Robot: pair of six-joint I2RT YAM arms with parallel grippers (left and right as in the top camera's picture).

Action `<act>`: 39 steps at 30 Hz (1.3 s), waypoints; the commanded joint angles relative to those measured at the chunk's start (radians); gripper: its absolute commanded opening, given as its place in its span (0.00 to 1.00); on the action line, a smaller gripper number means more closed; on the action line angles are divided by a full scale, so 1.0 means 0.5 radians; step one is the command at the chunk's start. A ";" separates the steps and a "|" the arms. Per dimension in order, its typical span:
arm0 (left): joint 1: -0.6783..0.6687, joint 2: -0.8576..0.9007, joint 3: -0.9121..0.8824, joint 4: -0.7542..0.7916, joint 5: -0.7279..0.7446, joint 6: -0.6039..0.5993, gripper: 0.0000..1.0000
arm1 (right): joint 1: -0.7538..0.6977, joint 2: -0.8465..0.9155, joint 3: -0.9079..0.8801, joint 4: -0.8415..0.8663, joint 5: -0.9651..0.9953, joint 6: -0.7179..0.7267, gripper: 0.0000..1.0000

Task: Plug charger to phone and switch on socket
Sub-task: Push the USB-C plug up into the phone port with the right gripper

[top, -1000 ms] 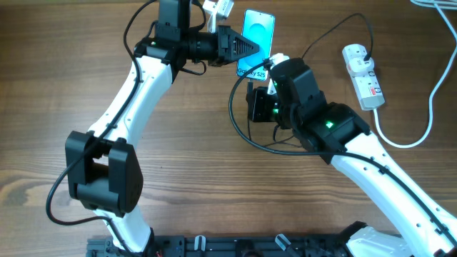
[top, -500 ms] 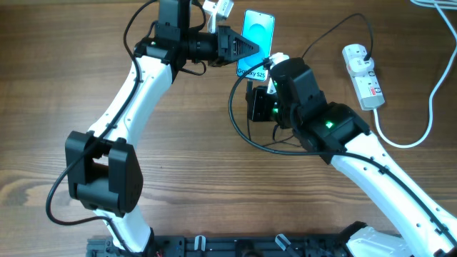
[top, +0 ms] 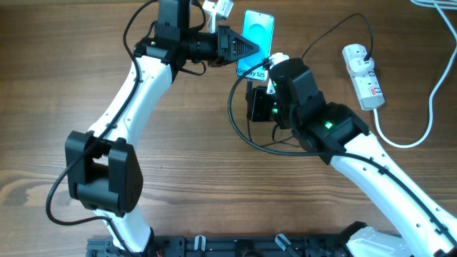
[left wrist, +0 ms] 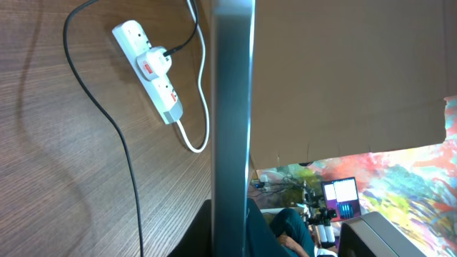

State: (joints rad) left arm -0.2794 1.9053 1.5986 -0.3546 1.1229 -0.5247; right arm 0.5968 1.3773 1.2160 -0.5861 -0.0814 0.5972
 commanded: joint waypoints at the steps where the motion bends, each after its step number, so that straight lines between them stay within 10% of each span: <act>1: -0.010 -0.054 0.038 -0.034 0.080 0.045 0.04 | -0.011 0.010 0.018 0.075 0.202 -0.028 0.04; 39: -0.010 -0.054 0.038 -0.139 0.199 0.039 0.04 | -0.011 0.009 0.018 0.369 0.387 -0.043 0.04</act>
State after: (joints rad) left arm -0.2584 1.9053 1.6238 -0.3885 1.0966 -0.5251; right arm 0.6147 1.3773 1.1957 -0.4839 -0.0322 0.5972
